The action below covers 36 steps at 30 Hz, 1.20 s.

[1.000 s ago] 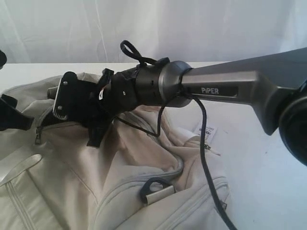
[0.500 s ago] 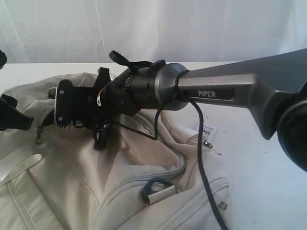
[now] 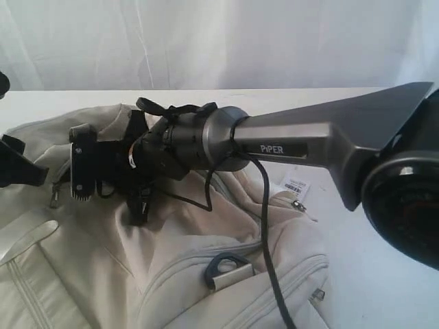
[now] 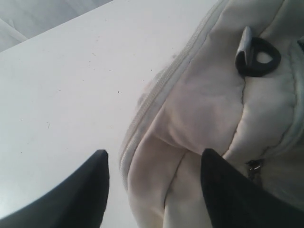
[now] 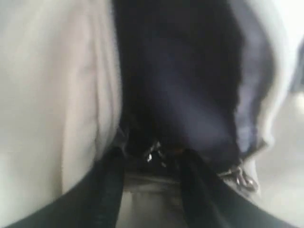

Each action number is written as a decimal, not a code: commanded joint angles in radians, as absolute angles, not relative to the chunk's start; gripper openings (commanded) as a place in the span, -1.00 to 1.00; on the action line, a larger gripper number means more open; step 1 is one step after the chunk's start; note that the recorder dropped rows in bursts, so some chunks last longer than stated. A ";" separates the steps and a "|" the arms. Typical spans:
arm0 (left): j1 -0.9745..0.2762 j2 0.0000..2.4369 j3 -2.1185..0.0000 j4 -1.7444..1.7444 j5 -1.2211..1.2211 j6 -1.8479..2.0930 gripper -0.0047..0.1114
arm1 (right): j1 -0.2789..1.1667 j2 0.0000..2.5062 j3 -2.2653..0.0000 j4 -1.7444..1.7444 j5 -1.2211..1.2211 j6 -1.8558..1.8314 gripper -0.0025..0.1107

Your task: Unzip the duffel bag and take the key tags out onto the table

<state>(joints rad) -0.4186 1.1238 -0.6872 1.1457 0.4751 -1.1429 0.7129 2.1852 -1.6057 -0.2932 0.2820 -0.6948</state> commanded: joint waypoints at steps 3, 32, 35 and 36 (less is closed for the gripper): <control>-0.426 1.119 -0.688 1.150 0.484 -1.155 0.12 | 0.658 2.199 -1.609 -0.345 0.368 -0.466 -0.96; -0.426 1.119 -0.688 1.143 0.486 -1.153 0.12 | 0.694 2.251 -1.627 -0.306 0.228 -0.388 -0.24; -0.426 1.119 -0.688 1.143 0.486 -1.153 0.12 | 0.697 2.240 -1.628 -0.306 0.171 -0.368 -0.24; -0.426 1.119 -0.688 1.143 0.486 -1.151 0.12 | 0.697 2.235 -1.628 -0.306 0.147 -0.350 -0.24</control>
